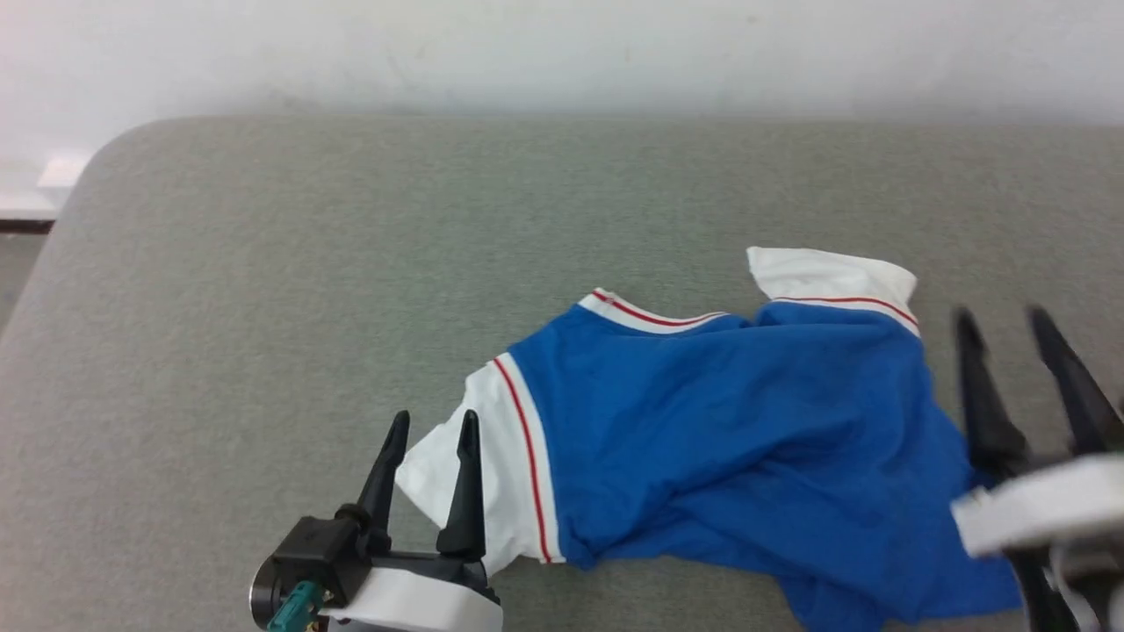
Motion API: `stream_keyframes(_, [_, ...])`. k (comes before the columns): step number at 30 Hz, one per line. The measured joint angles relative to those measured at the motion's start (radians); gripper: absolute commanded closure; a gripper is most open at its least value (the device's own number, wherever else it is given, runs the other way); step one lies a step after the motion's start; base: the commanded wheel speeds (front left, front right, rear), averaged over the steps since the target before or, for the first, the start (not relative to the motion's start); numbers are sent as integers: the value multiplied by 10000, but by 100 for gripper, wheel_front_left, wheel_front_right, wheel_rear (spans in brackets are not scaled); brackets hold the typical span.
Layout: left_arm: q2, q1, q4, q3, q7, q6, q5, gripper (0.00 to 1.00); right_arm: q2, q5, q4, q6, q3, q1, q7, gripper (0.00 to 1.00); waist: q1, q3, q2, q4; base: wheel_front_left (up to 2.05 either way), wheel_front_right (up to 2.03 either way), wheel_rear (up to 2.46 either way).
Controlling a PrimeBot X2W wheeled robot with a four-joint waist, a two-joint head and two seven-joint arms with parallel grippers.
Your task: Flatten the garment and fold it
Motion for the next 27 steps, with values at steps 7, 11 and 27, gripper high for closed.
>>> stream_keyframes(7, [148,84,-159,25,17,31,192,0,215,629,111,0,-945,1827,-1003,0,1,178,0,-594,0,0,0])
stream_keyframes(11, [385,-329,-435,-278,481,-44,516,0,222,771,165,0,-955,1772,-1342,0,1,378,0,-851,0,0,0])
stream_keyframes(27, [930,-6167,3033,-2324,6566,-2027,1476,0,230,706,-284,0,-867,1048,-1039,0,3,1644,0,-866,0,0,0])
